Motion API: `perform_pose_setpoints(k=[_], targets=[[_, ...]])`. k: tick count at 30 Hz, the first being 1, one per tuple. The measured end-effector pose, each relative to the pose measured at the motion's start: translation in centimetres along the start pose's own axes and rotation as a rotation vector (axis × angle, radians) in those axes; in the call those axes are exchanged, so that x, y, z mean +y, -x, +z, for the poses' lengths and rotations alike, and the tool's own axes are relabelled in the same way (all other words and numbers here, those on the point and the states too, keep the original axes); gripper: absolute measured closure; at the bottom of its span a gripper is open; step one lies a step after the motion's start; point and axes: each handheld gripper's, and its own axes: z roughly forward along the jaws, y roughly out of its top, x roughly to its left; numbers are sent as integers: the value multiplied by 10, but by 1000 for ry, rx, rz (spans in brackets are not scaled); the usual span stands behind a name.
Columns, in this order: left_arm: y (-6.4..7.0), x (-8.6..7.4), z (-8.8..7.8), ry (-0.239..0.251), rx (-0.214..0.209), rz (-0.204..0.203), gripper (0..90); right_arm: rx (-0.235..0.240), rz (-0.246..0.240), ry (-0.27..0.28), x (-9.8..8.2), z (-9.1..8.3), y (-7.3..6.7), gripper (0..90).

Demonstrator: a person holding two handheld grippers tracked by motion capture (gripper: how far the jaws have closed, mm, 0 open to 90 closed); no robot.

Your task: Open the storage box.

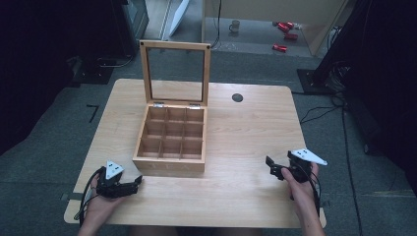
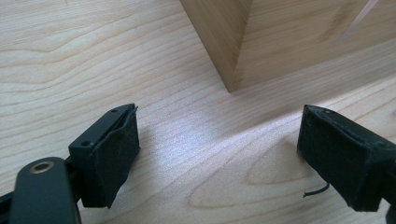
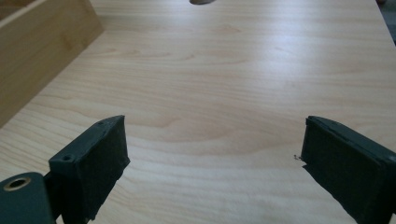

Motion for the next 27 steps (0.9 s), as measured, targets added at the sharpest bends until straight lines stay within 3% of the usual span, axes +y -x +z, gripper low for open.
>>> perform_pose_setpoints(k=[16,27], targets=[[0,0,0,-1,0,0,133,-58,38,-51,-42,-25,29,75],[0,0,0,-2,1,0,133,-96,42,-106,-61,-34,38,76]])
